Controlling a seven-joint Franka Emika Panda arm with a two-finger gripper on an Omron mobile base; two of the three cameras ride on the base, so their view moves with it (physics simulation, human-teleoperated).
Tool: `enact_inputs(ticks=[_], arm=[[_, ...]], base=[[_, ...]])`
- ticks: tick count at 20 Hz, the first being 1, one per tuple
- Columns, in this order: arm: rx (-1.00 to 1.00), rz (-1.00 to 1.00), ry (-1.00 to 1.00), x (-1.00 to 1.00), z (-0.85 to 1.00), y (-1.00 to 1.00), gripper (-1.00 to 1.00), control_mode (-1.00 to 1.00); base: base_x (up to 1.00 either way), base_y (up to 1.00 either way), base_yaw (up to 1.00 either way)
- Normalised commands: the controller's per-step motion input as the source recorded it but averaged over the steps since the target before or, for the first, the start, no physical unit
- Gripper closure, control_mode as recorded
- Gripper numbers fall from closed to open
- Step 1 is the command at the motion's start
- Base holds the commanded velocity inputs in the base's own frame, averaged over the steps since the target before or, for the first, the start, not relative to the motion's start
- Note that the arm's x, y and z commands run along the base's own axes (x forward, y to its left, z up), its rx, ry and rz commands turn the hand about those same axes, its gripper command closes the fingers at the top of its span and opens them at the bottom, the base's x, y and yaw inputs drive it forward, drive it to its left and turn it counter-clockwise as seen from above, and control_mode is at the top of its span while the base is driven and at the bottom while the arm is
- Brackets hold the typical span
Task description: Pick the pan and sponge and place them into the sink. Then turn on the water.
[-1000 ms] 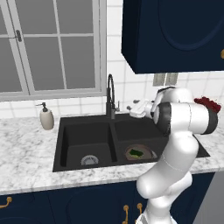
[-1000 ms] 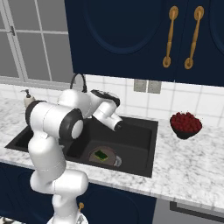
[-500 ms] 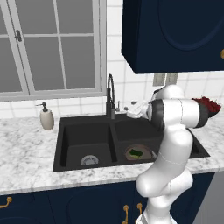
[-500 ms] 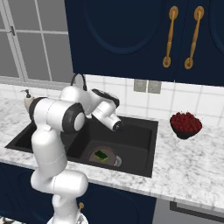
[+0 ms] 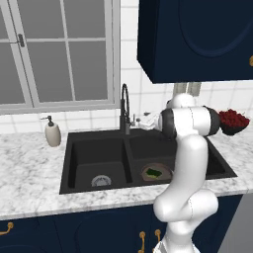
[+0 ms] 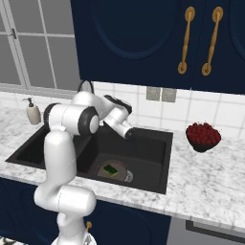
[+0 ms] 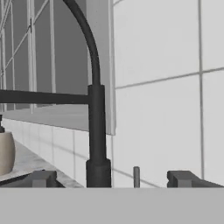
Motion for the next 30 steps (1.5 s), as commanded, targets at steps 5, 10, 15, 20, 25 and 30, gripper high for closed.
enact_inputs(ticks=[5, 10, 15, 20, 25, 30], arm=[[0.00, 0.00, 0.00, 0.37, -0.40, 0.00, -1.00, -1.00], [0.00, 0.00, 0.00, 0.48, -0.16, 0.01, -1.00, -1.00], [0.00, 0.00, 0.00, 0.23, -0.01, 0.02, -1.00, -1.00], [0.00, 0.00, 0.00, 0.15, -0.02, 0.16, -1.00, -1.00], [0.00, 0.00, 0.00, 0.14, -0.06, 0.17, -1.00, -1.00], [0.00, 0.01, 0.00, 0.15, -0.14, 0.04, -1.00, -1.00]], base=[[0.00, 0.00, 0.00], [0.00, 0.00, 0.00], [0.00, 0.00, 0.00], [0.00, 0.00, 0.00], [0.00, 0.00, 0.00], [0.00, 0.00, 0.00]])
